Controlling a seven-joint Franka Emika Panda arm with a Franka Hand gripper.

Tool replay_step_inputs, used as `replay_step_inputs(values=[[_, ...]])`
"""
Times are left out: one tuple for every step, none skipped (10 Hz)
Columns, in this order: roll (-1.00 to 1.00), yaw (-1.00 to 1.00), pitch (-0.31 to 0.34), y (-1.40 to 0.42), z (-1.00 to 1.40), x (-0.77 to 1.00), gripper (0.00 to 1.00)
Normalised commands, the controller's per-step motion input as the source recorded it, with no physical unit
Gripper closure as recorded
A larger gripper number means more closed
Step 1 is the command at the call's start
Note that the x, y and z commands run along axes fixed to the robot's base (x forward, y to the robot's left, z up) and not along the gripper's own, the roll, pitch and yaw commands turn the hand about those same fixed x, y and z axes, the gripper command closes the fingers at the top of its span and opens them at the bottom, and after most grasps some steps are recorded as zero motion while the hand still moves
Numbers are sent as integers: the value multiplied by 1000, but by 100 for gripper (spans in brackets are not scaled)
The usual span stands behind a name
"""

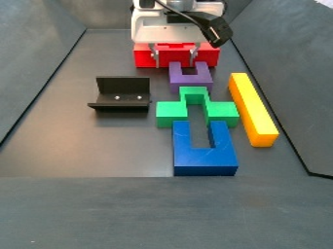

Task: Pick up the purple object. Move up. Place the purple object on the fixture. Regrasp the purple object. Move to above the board. Insert the purple object.
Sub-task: Pick up the purple object.

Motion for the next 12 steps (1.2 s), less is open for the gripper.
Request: replay_step_inputs(values=[[126,0,0,69,-229,63,0],[111,0,0,3,-209,14,0],[60,0,0,0,-54,0,0],[0,0,0,0,0,0,0],[0,0,0,0,0,0,100],[0,0,0,0,0,0,100],[0,0,0,0,0,0,100],[0,0,0,0,0,0,100],[0,0,0,0,0,0,100],[0,0,0,0,0,0,100],[0,0,0,0,0,0,100],[0,0,0,0,0,0,100]])
